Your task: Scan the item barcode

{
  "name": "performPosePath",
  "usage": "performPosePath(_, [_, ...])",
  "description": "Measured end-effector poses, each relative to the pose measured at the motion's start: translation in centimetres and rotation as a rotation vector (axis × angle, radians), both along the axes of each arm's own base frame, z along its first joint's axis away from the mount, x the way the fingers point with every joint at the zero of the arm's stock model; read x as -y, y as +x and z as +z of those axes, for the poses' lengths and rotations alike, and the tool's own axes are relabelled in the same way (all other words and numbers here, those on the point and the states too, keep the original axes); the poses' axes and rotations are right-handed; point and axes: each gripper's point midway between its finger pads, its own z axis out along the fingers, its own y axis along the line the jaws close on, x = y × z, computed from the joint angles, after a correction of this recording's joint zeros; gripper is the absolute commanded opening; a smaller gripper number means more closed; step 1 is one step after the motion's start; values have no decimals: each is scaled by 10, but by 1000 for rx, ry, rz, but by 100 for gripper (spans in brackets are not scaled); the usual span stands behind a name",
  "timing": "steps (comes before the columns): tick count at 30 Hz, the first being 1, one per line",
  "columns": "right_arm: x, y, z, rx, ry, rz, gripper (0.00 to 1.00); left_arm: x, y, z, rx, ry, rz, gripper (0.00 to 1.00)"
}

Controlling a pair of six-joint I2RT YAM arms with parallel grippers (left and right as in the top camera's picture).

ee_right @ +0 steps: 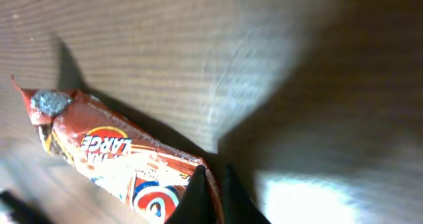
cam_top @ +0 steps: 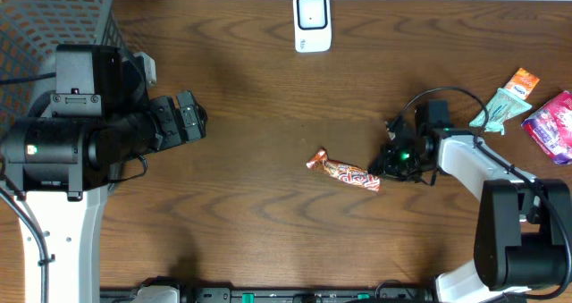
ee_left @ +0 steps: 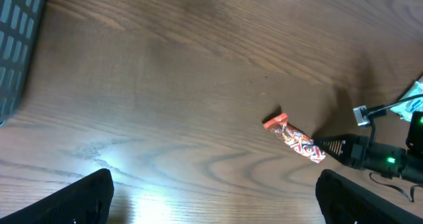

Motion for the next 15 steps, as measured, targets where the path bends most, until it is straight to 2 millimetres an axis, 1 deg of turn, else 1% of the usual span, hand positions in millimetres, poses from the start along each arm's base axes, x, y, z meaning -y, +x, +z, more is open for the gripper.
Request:
performPosePath(4, [-10,-5,4,-75,55,-77,1,0,0,0,0,0,0,98])
performPosePath(8, [-20,-10,14,-175,139,-172,1,0,0,0,0,0,0,98])
performPosePath(12, [-23,-2,25,-194,167,-229,2,0,0,0,0,0,0,98])
performPosePath(14, [-21,2,29,-194,153,-244,14,0,0,0,0,0,0,98])
performPosePath(15, [-19,3,31,-201,139,-255,23,0,0,0,0,0,0,98])
